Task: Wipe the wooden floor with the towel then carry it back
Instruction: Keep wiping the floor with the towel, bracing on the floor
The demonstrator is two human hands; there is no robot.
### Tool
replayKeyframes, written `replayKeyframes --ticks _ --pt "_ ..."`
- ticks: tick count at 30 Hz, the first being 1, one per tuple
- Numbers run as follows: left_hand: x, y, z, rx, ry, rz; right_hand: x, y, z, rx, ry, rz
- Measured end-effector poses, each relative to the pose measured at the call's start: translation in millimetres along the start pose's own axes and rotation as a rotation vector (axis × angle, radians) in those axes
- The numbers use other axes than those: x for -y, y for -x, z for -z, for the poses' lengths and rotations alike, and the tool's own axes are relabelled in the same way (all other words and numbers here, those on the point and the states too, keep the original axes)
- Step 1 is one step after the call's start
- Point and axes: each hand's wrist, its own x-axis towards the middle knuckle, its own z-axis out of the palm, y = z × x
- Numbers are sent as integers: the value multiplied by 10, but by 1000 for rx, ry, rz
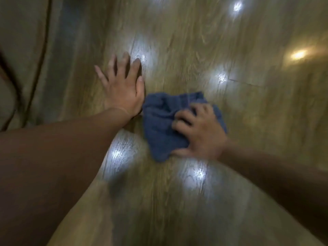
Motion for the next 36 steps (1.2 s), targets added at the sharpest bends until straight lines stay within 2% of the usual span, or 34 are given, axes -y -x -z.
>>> replayKeyframes --ticks 1,3,5,8,11,15,16,18,20,21,23,25,27,30,33,36 --pt "6 6 -1 1 -5 0 -259 -220 67 -22 51 -77" --pt "9 14 -7 -3 -4 -6 -841 -805 191 -120 111 -410" --pt "-3 26 -4 -13 5 -16 -1265 -1361 365 -148 24 -690" --pt "-9 32 4 -22 21 -27 -1287 -1801 453 -188 -56 -851" --pt "37 10 40 -63 161 -22 -719 -1513 213 -132 58 -745" --pt "113 -8 162 -94 512 26 537 -421 -255 -178 -11 -663" --pt "153 5 216 -73 570 25 909 -117 -341 -141 -62 -566" --pt "289 91 307 -16 579 -38 1529 417 -506 -8 -94 -223" --pt "454 247 317 19 479 -183 1570 641 -554 76 -130 31" --pt "518 330 290 10 429 -255 1456 593 -546 61 -142 73" --pt "566 445 199 -31 373 -317 1147 259 -460 -34 -136 -2" --pt "569 413 125 -68 384 -293 663 -341 -306 -224 -37 -234" --pt "590 407 115 -54 401 -269 62 -1026 -116 -236 63 -470" --pt "611 392 117 -49 358 -316 -635 -1789 131 -224 -12 -691" --pt "606 387 130 -51 327 -319 -566 -1880 117 -234 -13 -764" --pt "580 390 175 -42 326 -298 10 -1400 -99 -238 52 -774"
